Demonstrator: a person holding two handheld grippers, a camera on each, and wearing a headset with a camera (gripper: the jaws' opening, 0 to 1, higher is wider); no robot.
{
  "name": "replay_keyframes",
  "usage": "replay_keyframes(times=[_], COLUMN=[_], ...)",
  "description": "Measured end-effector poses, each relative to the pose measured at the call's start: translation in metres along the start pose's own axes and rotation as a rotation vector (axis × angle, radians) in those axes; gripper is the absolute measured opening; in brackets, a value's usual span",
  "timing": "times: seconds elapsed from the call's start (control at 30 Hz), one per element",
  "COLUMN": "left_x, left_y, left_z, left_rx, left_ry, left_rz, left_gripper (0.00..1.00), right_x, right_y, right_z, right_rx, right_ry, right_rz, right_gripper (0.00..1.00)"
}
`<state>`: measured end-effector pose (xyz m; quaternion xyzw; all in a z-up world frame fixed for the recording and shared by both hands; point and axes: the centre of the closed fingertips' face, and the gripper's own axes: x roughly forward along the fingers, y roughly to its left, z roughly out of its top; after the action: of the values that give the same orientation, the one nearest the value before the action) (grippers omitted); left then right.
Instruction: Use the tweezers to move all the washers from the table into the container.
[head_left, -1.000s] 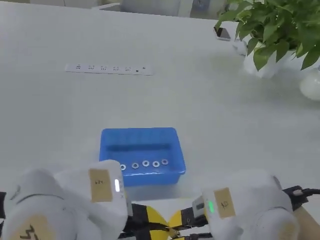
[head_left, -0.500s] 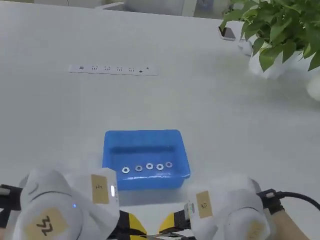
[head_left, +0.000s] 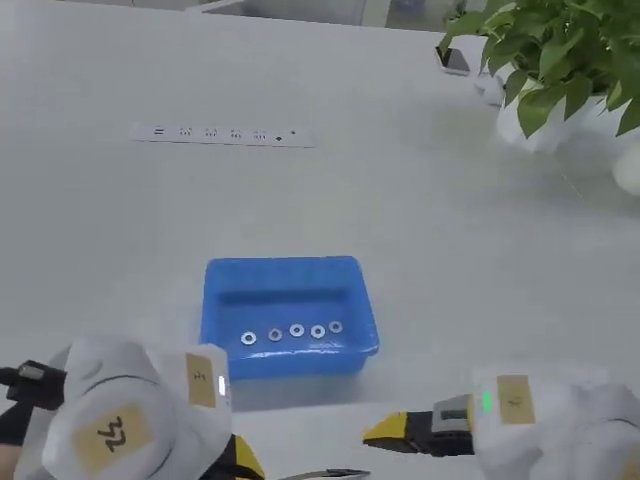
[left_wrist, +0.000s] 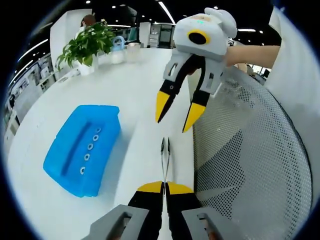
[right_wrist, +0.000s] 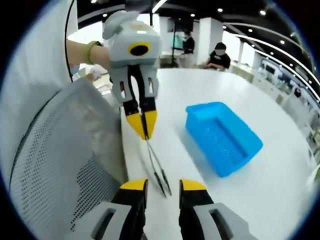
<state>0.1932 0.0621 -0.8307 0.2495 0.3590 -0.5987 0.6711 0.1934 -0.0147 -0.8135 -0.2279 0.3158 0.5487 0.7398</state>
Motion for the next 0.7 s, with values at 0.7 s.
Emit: replay_keyframes(times=[0.7], left_x=[0.019], left_y=[-0.005], left_z=[-0.029], left_rx=[0.053], left_ry=[0.223], left_rz=[-0.009], left_gripper=[0.00], right_x=[-0.088], right_y=[-0.024], right_z=[-0.003], right_rx=[0.155], right_ry=[-0.121], right_rz=[-0.265], right_gripper=[0.19])
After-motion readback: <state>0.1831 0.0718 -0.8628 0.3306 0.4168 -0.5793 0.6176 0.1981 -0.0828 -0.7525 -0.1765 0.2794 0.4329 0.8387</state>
